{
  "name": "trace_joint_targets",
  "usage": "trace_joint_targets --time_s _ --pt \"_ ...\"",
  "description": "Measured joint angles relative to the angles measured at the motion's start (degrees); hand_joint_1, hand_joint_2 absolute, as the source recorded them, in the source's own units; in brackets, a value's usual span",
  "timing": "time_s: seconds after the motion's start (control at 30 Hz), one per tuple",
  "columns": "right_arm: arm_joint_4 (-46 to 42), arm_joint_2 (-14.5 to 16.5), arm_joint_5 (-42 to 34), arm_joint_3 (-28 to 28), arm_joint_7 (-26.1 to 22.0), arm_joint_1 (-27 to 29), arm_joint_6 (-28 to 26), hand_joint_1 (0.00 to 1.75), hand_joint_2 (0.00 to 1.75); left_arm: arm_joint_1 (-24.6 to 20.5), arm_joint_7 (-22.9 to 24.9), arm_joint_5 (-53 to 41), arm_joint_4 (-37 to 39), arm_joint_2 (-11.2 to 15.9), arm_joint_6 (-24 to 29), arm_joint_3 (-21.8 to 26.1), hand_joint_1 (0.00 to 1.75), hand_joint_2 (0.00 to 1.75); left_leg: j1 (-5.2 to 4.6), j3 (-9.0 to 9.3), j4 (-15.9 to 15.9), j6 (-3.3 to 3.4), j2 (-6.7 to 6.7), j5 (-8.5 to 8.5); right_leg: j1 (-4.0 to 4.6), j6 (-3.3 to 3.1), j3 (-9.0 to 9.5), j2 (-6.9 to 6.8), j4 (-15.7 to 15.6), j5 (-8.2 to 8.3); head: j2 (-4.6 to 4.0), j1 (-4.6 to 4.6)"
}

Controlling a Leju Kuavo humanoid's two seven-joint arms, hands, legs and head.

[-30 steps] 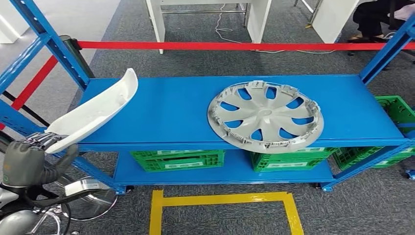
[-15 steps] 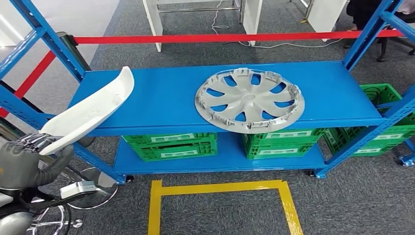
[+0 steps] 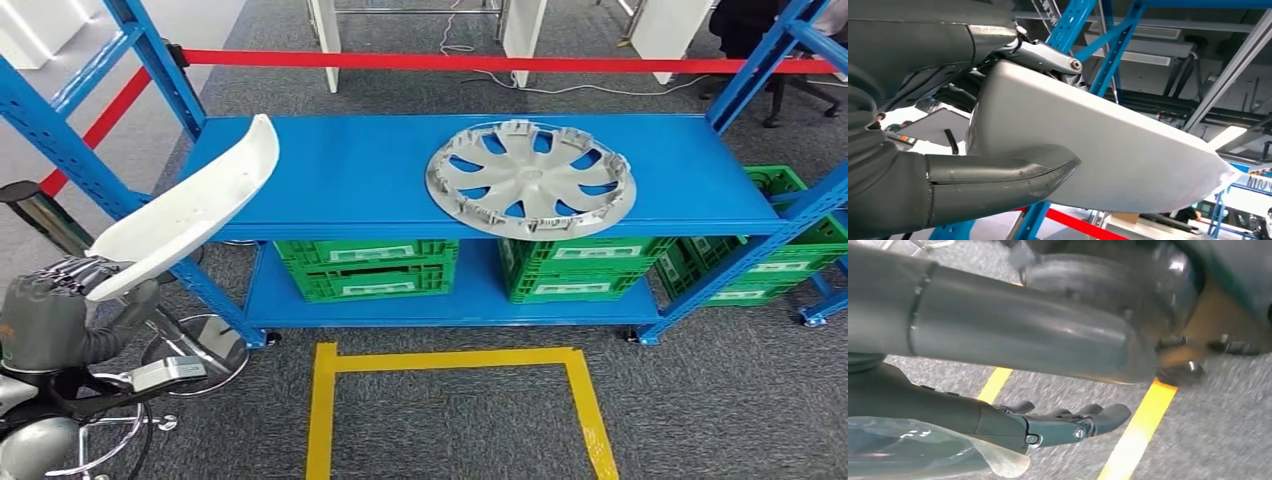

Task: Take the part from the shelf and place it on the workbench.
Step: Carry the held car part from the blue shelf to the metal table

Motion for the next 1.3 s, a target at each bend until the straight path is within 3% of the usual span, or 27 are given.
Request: trace_joint_targets --time_s 0.03,0.1,0.13,0.17,0.23,0.27,0.33,0.37,0.43,0.5,0.53,0.57,0.6,0.67,0.73,0.77,0.8,0.87,0.9,0.97,1.03,1.07,1.1,1.17,1.2,1.23,1.3 --pt "-0.1 -0.2 0.0 0.0 -0.6 0.0 -0.5 0.00 0.00 -0.1 0.0 0.0 0.0 -0.2 0.0 -0.1 1.75 1.75 -0.09 -0.90 0.1 0.02 0.04 0.66 0.01 0.07 -0.04 0.00 2.6 -0.38 -0.01 0.03" --pt "-0.6 -0.4 -0.2 -0.2 -3.4 0.1 -2.2 0.00 0.00 -0.2 0.1 -0.1 0.1 -0.5 0.0 -0.3 1.75 1.75 -0.17 -2.79 0.4 -0.09 0.10 1.91 0.01 0.13 2.08 0.00 3.1 2.58 0.00 0.03" --pt "-1.0 -0.5 -0.2 -0.3 -5.3 0.2 -3.2 0.00 0.00 -0.2 0.2 -0.2 0.1 -0.6 0.1 -0.4 1.75 1.75 -0.17 -3.65 0.7 -0.25 0.09 2.47 -0.02 0.15 4.44 0.00 0.6 4.40 -0.01 0.04" --pt "-1.5 -0.7 0.0 -0.6 -7.3 0.2 -4.4 0.00 0.00 -0.1 0.3 -0.4 0.0 -0.7 0.1 -0.5 1.75 1.75 -0.25 -4.43 1.0 -0.48 0.07 2.94 -0.03 0.19 7.68 0.02 -3.4 5.09 0.00 0.09" --pt "-2.9 -1.0 0.7 -1.0 -10.6 0.3 -6.9 0.00 0.00 0.1 0.2 -0.8 0.0 -0.8 0.2 -0.6 1.75 1.75 -0.44 -5.45 1.7 -0.97 0.08 3.92 0.01 -0.16 13.21 0.21 -11.6 3.85 0.00 0.17" --pt "-3.6 -1.2 1.0 -1.2 -11.7 0.3 -8.0 0.00 0.00 0.2 0.1 -1.0 0.0 -0.9 0.3 -0.6 1.75 1.75 -0.54 -5.82 1.8 -1.17 0.09 4.51 0.09 -0.43 14.57 0.32 -13.9 2.99 0.00 0.22" --pt "-4.9 -1.3 1.4 -1.4 -12.8 0.6 -9.7 0.00 0.00 0.4 0.1 -1.2 0.0 -1.0 0.3 -0.6 1.75 1.75 -0.50 -6.34 1.8 -1.53 -0.03 5.36 0.06 -1.16 14.28 0.31 -14.5 3.06 0.00 0.26" --pt "-5.5 -1.4 1.4 -1.5 -13.2 0.8 -10.4 0.00 0.00 0.6 0.1 -1.3 0.0 -1.1 0.2 -0.6 1.75 1.75 -0.44 -6.72 2.2 -1.84 -0.17 4.65 -0.03 -1.51 13.75 0.19 -14.4 3.43 0.00 0.20" --pt "-6.5 -1.6 1.5 -1.6 -13.6 1.1 -11.5 0.00 0.00 0.9 0.0 -1.4 0.0 -1.2 0.3 -0.6 1.75 1.75 -0.21 -7.93 6.3 -2.60 -0.41 0.03 -0.20 -2.30 12.51 -0.09 -14.1 4.30 -0.01 -0.08" --pt "-7.0 -1.7 1.7 -1.7 -12.8 1.2 -12.7 0.00 0.00 1.0 -0.1 -1.5 0.0 -1.3 0.2 -0.5 1.75 1.75 -0.05 -9.28 13.8 -3.07 -0.43 -5.52 -0.01 -2.82 11.02 -0.21 -13.7 5.20 -0.01 -0.37" --pt "-7.2 -1.7 1.9 -1.7 -11.7 1.1 -13.4 0.00 0.00 1.0 -0.1 -1.5 0.0 -1.5 0.1 -0.6 1.75 1.75 -0.03 -9.51 16.9 -3.06 -0.43 -6.67 0.13 -2.93 10.17 -0.24 -13.4 5.63 -0.01 -0.43" --pt "-7.2 -1.7 2.1 -1.5 -10.3 0.9 -14.0 0.00 0.00 1.0 -0.1 -1.5 0.1 -1.6 0.1 -0.6 1.75 1.75 -0.07 -9.13 18.6 -2.87 -0.43 -6.46 0.32 -3.01 9.33 -0.26 -13.1 6.04 -0.01 -0.46" --pt "-7.2 -1.7 2.5 -1.3 -8.5 0.7 -14.5 0.00 0.00 0.9 -0.1 -1.5 0.1 -1.7 0.0 -0.6 1.75 1.75 -0.17 -7.89 18.3 -2.47 -0.44 -5.18 0.57 -3.09 8.50 -0.25 -12.8 6.42 -0.01 -0.47" --pt "-7.2 -1.6 3.2 -0.4 -4.9 0.0 -15.1 0.00 0.00 0.6 0.1 -1.7 0.1 -1.9 -0.2 -0.7 1.75 1.75 -0.73 -3.21 12.4 -0.75 -0.55 -2.39 1.02 -3.28 7.27 -0.23 -12.4 7.08 -0.01 -0.42" --pt "-7.1 -1.3 3.8 0.7 -2.6 -0.6 -15.3 0.00 0.00 0.0 0.2 -1.9 0.1 -2.1 -0.4 -0.7 1.75 1.75 -1.45 1.42 4.7 1.01 -0.69 -2.05 1.14 -3.10 6.54 -0.23 -12.2 7.88 0.00 -0.19" --pt "-7.0 -1.2 3.9 1.1 -1.9 -0.8 -15.3 0.00 0.00 -0.3 0.2 -1.9 0.1 -2.1 -0.4 -0.7 1.75 1.75 -1.78 2.55 2.5 1.49 -0.75 -2.39 0.92 -2.80 6.22 -0.26 -12.2 8.34 0.00 -0.10" --pt "-7.0 -1.1 4.0 1.5 -1.3 -1.1 -15.3 0.00 0.00 -0.4 0.3 -2.0 0.1 -2.1 -0.5 -0.7 1.75 1.75 -1.96 2.94 1.3 1.49 -0.75 -2.32 0.76 -2.46 5.95 -0.23 -12.3 8.89 0.01 -0.10" --pt "-6.7 -1.1 4.5 2.4 1.1 -1.5 -14.9 0.00 0.00 -0.8 0.6 -2.1 0.1 -2.3 -0.7 -0.8 1.75 1.75 -1.83 2.98 -0.3 1.57 -0.71 -1.15 0.57 -1.83 5.32 -0.11 -12.5 8.92 0.00 -0.14" --pt "-6.4 -1.1 4.9 3.0 2.9 -1.8 -14.6 0.00 0.00 -1.1 0.8 -2.1 0.1 -2.4 -0.9 -0.9 1.75 1.75 -1.64 2.88 -1.1 1.65 -0.67 -0.47 0.61 -1.58 4.74 -0.02 -11.9 7.81 -0.01 -0.09" --pt "-5.7 -0.7 6.0 4.2 7.3 -2.3 -14.5 0.00 0.00 -1.5 1.3 -2.1 0.1 -2.7 -1.0 -1.1 1.75 1.75 -1.30 2.15 -2.1 1.53 -0.62 0.44 0.52 -0.99 2.87 0.10 -7.1 3.31 -0.01 0.03" --pt "-5.1 -0.3 7.4 5.0 11.3 -2.6 -15.4 0.00 0.00 -1.4 1.7 -2.1 0.2 -2.8 -1.0 -1.3 1.75 1.75 -1.12 0.61 -1.6 1.20 -0.44 1.23 0.21 -0.35 0.96 0.09 0.4 -0.39 0.00 0.06" --pt "-5.0 -0.2 8.1 5.3 12.8 -2.6 -15.9 0.00 0.00 -1.3 1.8 -2.1 0.2 -2.8 -1.0 -1.3 1.75 1.75 -0.96 -0.24 -1.1 0.97 -0.32 1.55 0.04 0.02 0.76 0.08 2.8 -0.49 -0.01 0.07" --pt "-5.0 0.0 8.9 5.6 13.9 -2.7 -16.2 0.00 0.00 -1.2 1.9 -2.1 0.2 -2.8 -1.0 -1.4 1.75 1.75 -0.71 -1.17 -0.5 0.68 -0.20 1.83 -0.16 0.42 1.43 0.06 3.3 0.62 -0.01 0.08" --pt "-5.0 0.4 9.8 5.9 15.1 -2.9 -16.4 0.00 0.00 -0.8 2.0 -2.0 0.2 -2.7 -1.0 -1.3 1.75 1.75 -0.15 -3.18 1.1 -0.05 -0.09 2.32 -0.82 1.45 5.49 0.06 -1.4 3.82 -0.01 0.10" --pt "-5.0 0.7 10.1 6.0 15.4 -3.1 -16.4 0.00 0.00 -0.6 2.0 -2.0 0.2 -2.6 -1.0 -1.2 1.75 1.75 0.03 -4.22 2.0 -0.45 -0.10 2.53 -0.99 1.92 8.18 0.15 -5.3 4.23 -0.01 0.21" --pt "-5.0 1.0 10.2 6.0 15.5 -3.2 -16.4 0.00 0.00 -0.4 2.0 -2.0 0.1 -2.4 -1.0 -1.1 1.75 1.75 0.07 -5.07 2.8 -0.85 -0.13 2.80 -1.09 1.90 10.22 0.28 -8.5 3.89 0.00 0.29" --pt "-4.9 1.3 10.3 6.1 15.6 -3.4 -16.2 0.00 0.00 -0.1 2.0 -1.9 0.0 -2.1 -1.0 -0.9 1.75 1.75 0.02 -6.09 3.6 -1.54 -0.21 3.71 -0.83 0.99 11.61 0.47 -11.3 2.75 0.01 0.45"
